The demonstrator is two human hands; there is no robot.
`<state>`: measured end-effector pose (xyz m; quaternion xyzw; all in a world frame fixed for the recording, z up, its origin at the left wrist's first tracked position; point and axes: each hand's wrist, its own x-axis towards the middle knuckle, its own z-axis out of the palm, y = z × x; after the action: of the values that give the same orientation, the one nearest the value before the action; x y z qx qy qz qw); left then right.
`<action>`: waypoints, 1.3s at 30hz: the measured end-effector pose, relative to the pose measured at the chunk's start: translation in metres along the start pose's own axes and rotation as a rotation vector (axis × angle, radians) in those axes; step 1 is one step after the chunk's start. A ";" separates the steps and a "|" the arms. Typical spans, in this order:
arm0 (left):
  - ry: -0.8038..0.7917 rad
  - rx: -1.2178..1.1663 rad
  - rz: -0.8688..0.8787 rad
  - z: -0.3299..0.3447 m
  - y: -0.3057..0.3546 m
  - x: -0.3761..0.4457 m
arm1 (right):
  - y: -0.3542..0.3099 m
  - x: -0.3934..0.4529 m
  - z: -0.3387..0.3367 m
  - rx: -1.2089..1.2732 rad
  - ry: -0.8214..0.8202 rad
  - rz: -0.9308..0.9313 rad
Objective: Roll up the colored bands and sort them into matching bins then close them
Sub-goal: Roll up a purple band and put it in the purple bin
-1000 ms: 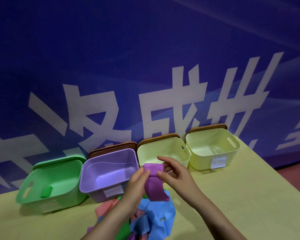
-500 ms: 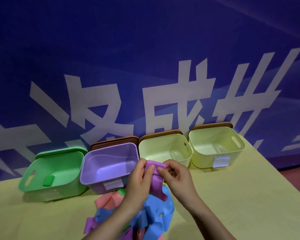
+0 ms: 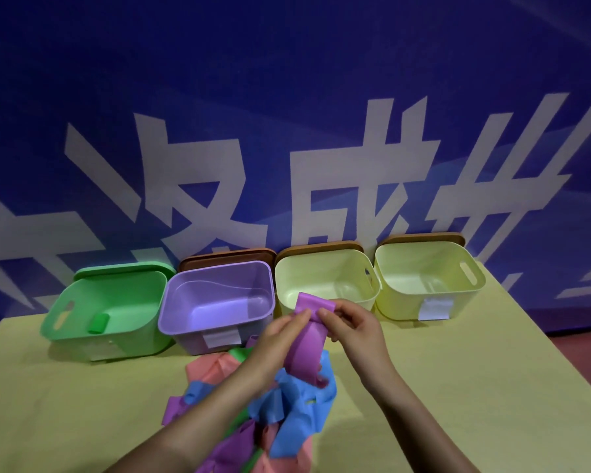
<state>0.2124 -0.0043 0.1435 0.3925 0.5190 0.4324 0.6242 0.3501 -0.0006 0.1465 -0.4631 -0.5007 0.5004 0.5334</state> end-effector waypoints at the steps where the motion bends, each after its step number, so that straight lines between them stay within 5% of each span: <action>1: -0.006 0.019 -0.015 0.000 -0.001 -0.002 | 0.000 0.000 0.000 -0.009 0.004 -0.007; 6: 0.100 0.082 -0.002 -0.008 -0.007 -0.002 | 0.013 0.005 -0.005 -0.403 -0.109 -0.272; 14: 0.003 -0.111 0.054 -0.004 0.000 -0.012 | 0.001 0.009 -0.014 -0.522 -0.263 -0.426; 21: 0.212 -0.070 0.039 0.001 0.000 -0.018 | 0.008 0.000 -0.015 -0.381 -0.332 -0.242; 26: 0.186 0.025 0.089 -0.002 -0.001 -0.025 | 0.004 -0.012 -0.002 -0.085 -0.173 0.056; 39: 0.154 0.191 0.177 0.000 -0.003 -0.042 | -0.009 -0.024 0.010 -0.087 -0.169 -0.014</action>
<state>0.2093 -0.0452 0.1539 0.4600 0.5674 0.4633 0.5019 0.3413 -0.0252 0.1542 -0.4383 -0.5685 0.5118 0.4720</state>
